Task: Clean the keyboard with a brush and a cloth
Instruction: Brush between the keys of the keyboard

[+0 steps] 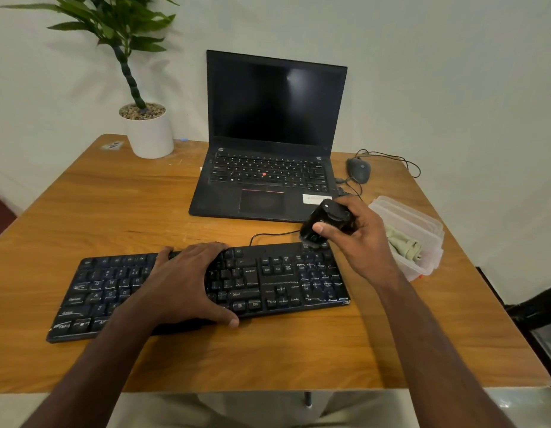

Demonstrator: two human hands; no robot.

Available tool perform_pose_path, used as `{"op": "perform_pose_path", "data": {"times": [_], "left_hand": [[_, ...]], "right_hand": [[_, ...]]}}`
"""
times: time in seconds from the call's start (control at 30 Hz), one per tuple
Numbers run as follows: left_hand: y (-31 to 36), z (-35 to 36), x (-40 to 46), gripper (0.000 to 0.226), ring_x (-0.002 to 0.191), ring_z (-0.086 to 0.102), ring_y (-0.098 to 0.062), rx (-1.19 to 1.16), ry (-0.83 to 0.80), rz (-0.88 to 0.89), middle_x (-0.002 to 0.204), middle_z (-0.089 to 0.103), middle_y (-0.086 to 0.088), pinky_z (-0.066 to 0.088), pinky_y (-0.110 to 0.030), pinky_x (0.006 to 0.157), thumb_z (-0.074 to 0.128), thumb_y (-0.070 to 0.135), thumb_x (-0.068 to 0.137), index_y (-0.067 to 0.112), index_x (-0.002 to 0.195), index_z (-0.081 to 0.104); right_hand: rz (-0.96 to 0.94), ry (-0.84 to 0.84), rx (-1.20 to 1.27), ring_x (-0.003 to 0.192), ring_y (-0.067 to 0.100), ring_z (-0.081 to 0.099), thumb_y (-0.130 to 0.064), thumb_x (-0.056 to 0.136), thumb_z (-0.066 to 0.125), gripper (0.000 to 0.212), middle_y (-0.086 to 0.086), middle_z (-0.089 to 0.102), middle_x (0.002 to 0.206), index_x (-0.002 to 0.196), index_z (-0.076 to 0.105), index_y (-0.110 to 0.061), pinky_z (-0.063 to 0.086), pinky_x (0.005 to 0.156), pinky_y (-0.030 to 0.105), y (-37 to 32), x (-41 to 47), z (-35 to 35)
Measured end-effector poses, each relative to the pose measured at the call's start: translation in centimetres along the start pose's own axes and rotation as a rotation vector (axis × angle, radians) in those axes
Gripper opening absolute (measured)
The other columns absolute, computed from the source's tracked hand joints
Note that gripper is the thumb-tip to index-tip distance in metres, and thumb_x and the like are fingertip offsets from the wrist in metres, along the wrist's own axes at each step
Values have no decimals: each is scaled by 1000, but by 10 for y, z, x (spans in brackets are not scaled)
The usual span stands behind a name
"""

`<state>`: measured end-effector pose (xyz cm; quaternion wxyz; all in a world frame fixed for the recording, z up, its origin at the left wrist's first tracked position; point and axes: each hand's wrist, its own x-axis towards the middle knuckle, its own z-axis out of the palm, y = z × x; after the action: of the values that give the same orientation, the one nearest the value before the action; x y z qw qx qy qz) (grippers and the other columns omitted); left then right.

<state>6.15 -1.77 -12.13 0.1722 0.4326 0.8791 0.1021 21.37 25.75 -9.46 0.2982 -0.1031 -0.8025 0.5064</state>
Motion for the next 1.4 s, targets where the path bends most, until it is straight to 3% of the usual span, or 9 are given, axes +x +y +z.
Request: {"op": "perform_pose_path", "data": {"times": [0.17, 0.4, 0.63, 0.8, 0.93, 1.07, 1.2, 1.3, 1.4], "left_hand": [[0, 0, 0, 147, 147, 22, -11, 9, 3, 4, 162, 23, 12, 0, -54, 122, 46, 106, 30, 38, 155, 9], [-1, 0, 0, 147, 148, 21, -11, 11, 4, 1, 162, 21, 12, -1, -53, 122, 44, 107, 29, 39, 155, 8], [0, 0, 0, 148, 147, 22, -11, 15, 1, -1, 162, 21, 12, 1, -55, 122, 45, 107, 29, 38, 155, 9], [0, 0, -1, 144, 147, 22, -12, 12, 2, 0, 162, 22, 12, -1, -54, 122, 52, 103, 34, 38, 155, 9], [0, 0, 0, 145, 148, 21, -12, 15, 3, -1, 162, 22, 12, -1, -54, 122, 51, 104, 33, 38, 155, 9], [1, 0, -1, 144, 148, 21, -11, 11, 7, -1, 162, 21, 12, -1, -54, 122, 52, 103, 34, 38, 155, 8], [1, 0, -1, 146, 148, 21, -12, 12, 2, -1, 162, 21, 12, 0, -56, 122, 49, 105, 32, 38, 155, 8], [1, 0, -1, 146, 148, 22, -12, 14, 4, 0, 162, 22, 12, 0, -55, 122, 48, 105, 31, 38, 155, 9], [1, 0, -1, 145, 148, 22, -12, 7, 7, 0, 162, 22, 11, -1, -55, 122, 49, 104, 33, 37, 155, 9]], "right_hand": [[71, -112, -1, 89, 8, 64, -15, 81, 83, 29, 0, 67, 95, 105, 66, -14, 53, 70, 19, 6, -11, 17], [87, 9, 12, 87, 19, 67, -20, 81, 83, 26, 1, 67, 91, 96, 63, -18, 57, 70, 28, 8, -11, 17], [95, 53, -104, 86, 14, 63, -24, 82, 83, 27, -5, 66, 88, 95, 60, -17, 56, 73, 33, 6, -9, 20], [84, -6, -21, 78, -1, 60, -15, 82, 81, 25, -7, 63, 85, 95, 61, -10, 51, 65, 16, 2, -13, 24], [86, 17, -133, 85, 9, 64, -27, 81, 82, 26, -11, 65, 86, 95, 60, -22, 54, 71, 28, 7, -9, 22], [70, 72, -14, 80, -1, 62, -16, 82, 82, 24, -17, 65, 83, 95, 61, -15, 48, 67, 14, 2, -9, 18], [81, -28, -62, 82, 7, 62, -21, 82, 82, 26, -5, 64, 87, 94, 60, -15, 51, 67, 19, 8, -16, 23], [100, 16, -108, 88, 14, 65, -28, 82, 82, 28, -3, 67, 91, 97, 60, -20, 55, 71, 28, 10, -13, 22], [63, 57, -73, 84, 9, 64, -22, 82, 82, 25, -9, 67, 86, 96, 62, -18, 51, 70, 21, 5, -11, 15]]}}
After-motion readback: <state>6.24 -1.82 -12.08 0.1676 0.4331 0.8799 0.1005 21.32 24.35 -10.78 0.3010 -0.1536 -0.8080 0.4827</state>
